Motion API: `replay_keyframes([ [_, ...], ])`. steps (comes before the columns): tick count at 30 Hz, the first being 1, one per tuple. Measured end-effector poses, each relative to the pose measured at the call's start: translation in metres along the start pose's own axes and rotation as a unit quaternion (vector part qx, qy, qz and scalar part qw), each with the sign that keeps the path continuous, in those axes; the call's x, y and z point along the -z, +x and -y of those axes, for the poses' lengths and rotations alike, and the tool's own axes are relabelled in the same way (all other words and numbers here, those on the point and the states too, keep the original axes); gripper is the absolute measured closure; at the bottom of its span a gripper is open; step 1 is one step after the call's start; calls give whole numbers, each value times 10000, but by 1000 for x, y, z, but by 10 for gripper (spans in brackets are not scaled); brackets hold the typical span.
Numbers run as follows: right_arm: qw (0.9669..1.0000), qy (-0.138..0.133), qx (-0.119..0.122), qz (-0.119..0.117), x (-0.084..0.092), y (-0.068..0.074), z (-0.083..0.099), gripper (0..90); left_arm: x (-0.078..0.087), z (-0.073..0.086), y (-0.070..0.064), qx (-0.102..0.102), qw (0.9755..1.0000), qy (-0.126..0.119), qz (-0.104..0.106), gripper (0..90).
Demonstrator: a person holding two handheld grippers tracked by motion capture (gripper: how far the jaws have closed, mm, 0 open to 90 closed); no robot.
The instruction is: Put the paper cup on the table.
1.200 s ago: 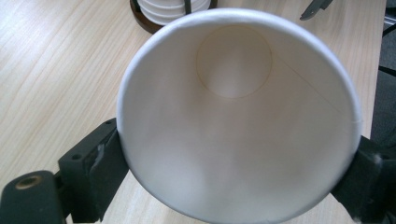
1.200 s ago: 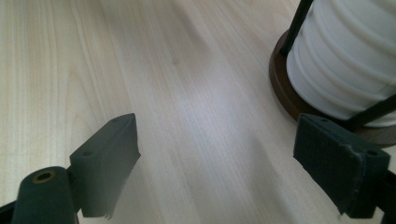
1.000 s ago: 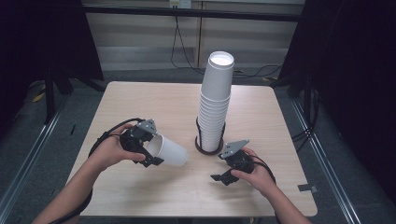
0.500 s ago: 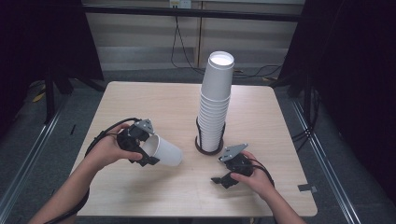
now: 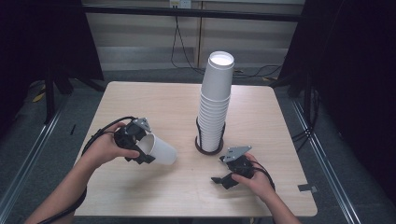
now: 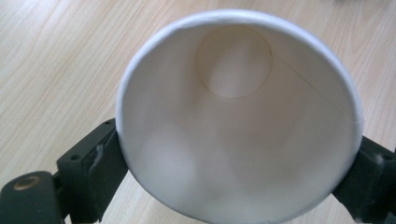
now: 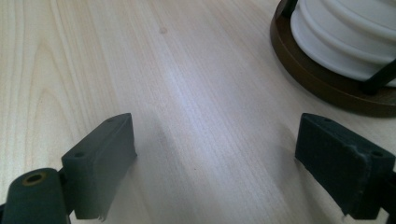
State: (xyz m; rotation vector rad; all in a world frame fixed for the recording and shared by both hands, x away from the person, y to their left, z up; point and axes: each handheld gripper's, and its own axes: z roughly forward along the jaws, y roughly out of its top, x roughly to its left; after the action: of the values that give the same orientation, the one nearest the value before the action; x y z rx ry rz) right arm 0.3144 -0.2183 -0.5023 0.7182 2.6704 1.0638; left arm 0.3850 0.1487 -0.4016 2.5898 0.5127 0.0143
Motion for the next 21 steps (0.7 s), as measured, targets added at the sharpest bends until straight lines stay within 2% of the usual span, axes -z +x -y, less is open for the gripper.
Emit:
replay_keyframes([
  [5,9999,-134,-50,63,-1,0,3,109,0,0,1,145,9999,29,-44,93],
  [7,9999,-132,-60,71,-1,0,3,108,1,0,3,99,9999,105,-34,93],
  [10,9999,-134,-68,79,-1,0,3,107,2,0,4,72,9996,231,-129,92],
  [13,9999,-129,-60,82,-1,0,3,107,2,-1,4,171,9995,219,-146,91],
  [15,9998,-130,-78,86,-1,0,3,107,3,-2,5,164,9990,341,-221,90],
  [21,9998,-131,-79,88,-1,0,3,107,4,-6,7,217,9980,483,-346,83],
])
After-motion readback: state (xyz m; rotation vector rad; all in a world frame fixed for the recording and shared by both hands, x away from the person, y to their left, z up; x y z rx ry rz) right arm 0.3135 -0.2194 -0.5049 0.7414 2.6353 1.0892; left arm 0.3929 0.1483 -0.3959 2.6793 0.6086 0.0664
